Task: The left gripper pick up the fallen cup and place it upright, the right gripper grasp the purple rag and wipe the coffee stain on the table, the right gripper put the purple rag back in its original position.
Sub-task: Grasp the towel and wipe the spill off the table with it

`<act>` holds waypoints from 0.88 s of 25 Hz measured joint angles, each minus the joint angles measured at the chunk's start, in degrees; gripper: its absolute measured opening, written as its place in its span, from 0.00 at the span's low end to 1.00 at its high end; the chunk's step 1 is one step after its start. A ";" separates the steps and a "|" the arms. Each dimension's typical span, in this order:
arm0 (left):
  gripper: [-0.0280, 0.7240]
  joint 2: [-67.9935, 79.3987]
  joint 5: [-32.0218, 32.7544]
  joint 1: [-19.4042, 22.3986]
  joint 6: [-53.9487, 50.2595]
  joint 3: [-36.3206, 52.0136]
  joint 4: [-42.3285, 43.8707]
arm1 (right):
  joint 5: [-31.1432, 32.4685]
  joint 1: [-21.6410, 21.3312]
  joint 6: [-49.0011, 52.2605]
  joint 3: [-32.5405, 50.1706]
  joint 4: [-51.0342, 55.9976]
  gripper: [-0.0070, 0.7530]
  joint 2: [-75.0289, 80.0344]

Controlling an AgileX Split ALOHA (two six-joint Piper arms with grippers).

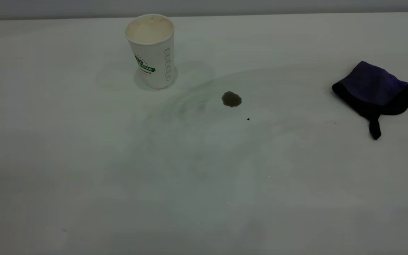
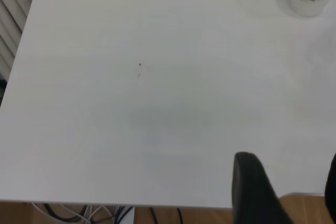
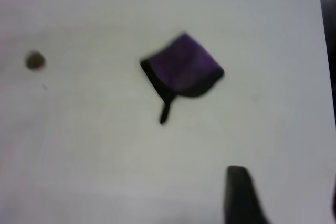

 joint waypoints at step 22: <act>0.57 0.00 0.04 0.00 0.05 0.00 0.00 | -33.40 0.00 -0.05 -12.14 2.47 0.96 69.50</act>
